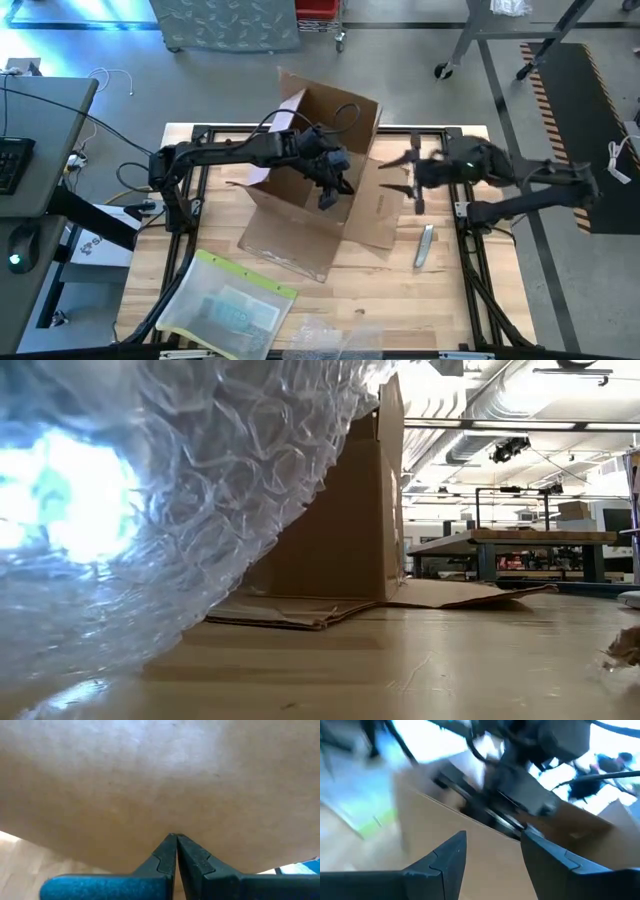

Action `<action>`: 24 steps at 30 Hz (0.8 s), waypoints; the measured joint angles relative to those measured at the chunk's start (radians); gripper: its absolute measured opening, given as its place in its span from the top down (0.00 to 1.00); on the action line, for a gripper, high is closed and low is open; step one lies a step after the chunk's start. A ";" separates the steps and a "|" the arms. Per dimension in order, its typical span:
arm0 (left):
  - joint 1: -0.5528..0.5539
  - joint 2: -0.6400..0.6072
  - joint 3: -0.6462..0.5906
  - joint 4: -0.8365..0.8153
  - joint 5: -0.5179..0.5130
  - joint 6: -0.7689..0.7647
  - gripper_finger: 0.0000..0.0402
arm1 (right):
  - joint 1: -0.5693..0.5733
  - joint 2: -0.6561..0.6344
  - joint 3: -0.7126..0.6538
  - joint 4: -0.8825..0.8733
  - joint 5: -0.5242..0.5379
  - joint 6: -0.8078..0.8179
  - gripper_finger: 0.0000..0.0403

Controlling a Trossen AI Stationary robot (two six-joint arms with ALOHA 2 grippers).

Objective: Unpack boxes
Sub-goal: Break down the cardboard box using the silver cutter until it is fully flat

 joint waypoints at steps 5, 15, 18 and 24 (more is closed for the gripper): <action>-0.008 0.000 0.000 -0.004 -0.003 0.000 1.00 | -0.031 0.261 0.324 -0.384 0.039 -0.226 0.57; -0.024 -0.001 0.000 -0.071 -0.042 0.023 1.00 | -0.036 0.589 0.758 -0.767 0.150 -0.529 0.57; -0.032 -0.001 0.000 -0.101 -0.073 0.046 1.00 | -0.044 0.634 0.836 -0.828 0.182 -0.569 0.57; -0.056 -0.001 0.000 -0.110 -0.101 0.063 1.00 | -0.087 0.674 0.867 -0.841 0.138 -0.666 0.57</action>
